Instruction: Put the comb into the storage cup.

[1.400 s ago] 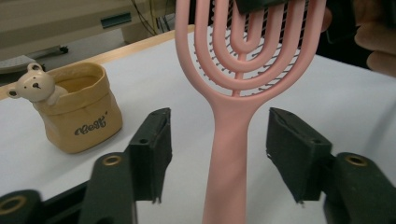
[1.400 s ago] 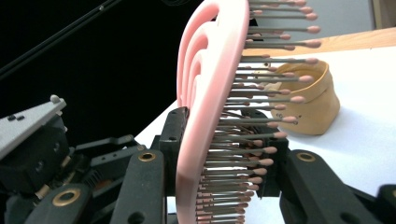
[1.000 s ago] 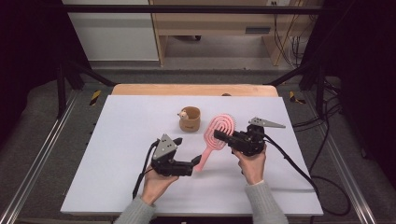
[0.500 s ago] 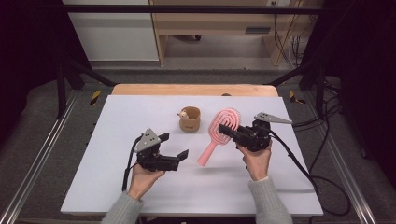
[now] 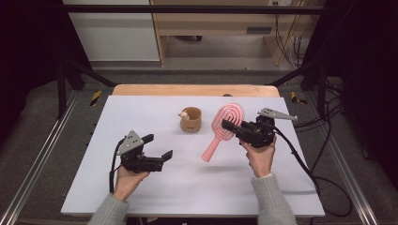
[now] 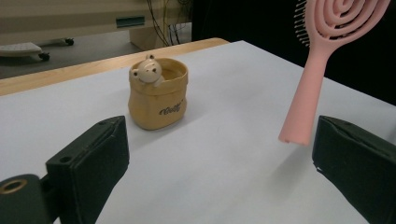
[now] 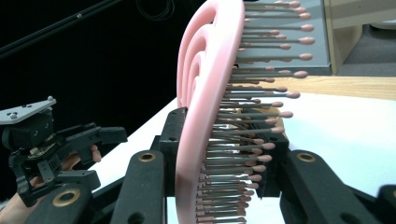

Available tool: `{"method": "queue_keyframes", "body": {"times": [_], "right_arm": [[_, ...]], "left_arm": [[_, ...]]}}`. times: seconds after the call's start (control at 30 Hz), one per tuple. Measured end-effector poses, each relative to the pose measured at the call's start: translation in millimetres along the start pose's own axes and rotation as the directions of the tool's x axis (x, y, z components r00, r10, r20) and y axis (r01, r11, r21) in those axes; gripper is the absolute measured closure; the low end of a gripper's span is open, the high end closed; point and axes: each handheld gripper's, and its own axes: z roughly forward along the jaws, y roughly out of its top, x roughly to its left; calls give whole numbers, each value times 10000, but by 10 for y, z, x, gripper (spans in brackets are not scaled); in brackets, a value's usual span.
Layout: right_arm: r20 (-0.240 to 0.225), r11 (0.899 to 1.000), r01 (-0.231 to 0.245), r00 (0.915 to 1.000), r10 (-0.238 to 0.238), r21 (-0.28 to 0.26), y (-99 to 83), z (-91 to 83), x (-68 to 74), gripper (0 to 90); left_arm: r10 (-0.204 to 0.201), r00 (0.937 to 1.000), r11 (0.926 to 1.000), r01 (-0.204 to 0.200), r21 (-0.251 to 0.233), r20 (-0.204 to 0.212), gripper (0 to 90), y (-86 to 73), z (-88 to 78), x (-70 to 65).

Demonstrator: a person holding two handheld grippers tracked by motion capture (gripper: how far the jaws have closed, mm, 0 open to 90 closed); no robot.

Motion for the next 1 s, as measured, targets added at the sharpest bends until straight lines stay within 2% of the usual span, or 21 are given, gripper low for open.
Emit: {"method": "queue_keyframes", "body": {"times": [0.2,0.37,0.53,0.73,1.0], "right_arm": [[71,9999,167,9998,-166,-26,62,12,33,636],[95,9997,247,9997,-246,-54,105,22,52,636],[142,9994,340,9993,-338,-106,152,23,59,636],[161,9989,454,9988,-452,-97,194,61,83,636],[209,9983,590,9980,-590,-22,267,101,107,636]], "left_arm": [[-78,9996,10000,78,-17,-274,39,-69,-96,117],[22,9988,10000,-20,38,-490,40,-141,-174,199],[-103,9970,9999,98,-64,-761,39,-224,-269,290],[88,9965,9999,-96,-94,-836,39,-302,-355,355],[98,9948,10000,-96,21,-1011,40,-413,-417,422]]}}
